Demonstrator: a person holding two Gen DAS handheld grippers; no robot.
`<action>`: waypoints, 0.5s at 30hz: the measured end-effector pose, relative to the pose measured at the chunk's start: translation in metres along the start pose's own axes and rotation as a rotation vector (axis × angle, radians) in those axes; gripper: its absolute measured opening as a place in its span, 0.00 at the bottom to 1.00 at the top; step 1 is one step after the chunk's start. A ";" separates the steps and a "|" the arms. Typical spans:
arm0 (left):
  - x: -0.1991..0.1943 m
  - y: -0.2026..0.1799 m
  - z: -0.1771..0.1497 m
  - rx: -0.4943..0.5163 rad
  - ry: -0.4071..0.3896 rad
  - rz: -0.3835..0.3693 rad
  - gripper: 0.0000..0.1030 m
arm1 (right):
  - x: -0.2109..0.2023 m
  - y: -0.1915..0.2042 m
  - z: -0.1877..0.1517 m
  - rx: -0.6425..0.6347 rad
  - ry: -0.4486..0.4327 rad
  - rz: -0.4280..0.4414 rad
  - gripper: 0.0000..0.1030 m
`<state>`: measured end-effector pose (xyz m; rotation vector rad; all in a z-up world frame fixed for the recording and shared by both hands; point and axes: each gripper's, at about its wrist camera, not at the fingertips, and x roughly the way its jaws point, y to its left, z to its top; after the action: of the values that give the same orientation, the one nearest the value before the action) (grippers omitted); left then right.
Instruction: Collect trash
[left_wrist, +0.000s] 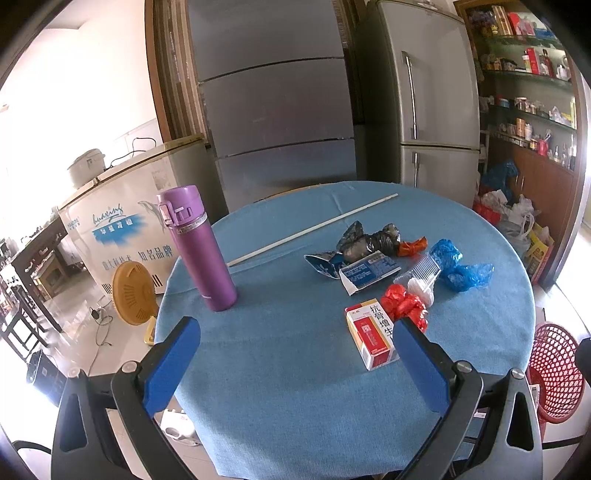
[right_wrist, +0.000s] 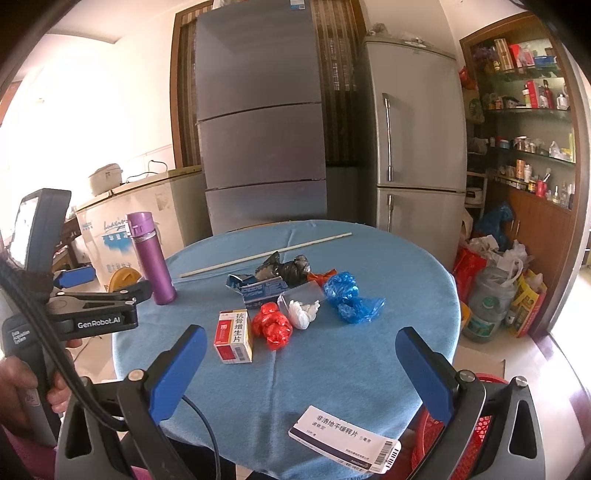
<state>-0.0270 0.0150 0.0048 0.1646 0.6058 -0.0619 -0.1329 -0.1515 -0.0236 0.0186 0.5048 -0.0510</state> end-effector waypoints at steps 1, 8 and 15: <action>0.000 0.000 0.000 0.001 0.001 0.000 1.00 | 0.000 0.000 0.000 0.000 0.000 0.001 1.00; 0.001 -0.002 -0.001 0.008 0.006 -0.002 1.00 | 0.002 0.001 -0.002 0.004 0.003 0.009 1.00; 0.003 -0.004 -0.001 0.012 0.015 -0.006 1.00 | 0.002 0.000 -0.003 0.009 0.004 0.014 1.00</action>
<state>-0.0255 0.0113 0.0019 0.1749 0.6212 -0.0698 -0.1331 -0.1519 -0.0271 0.0311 0.5087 -0.0399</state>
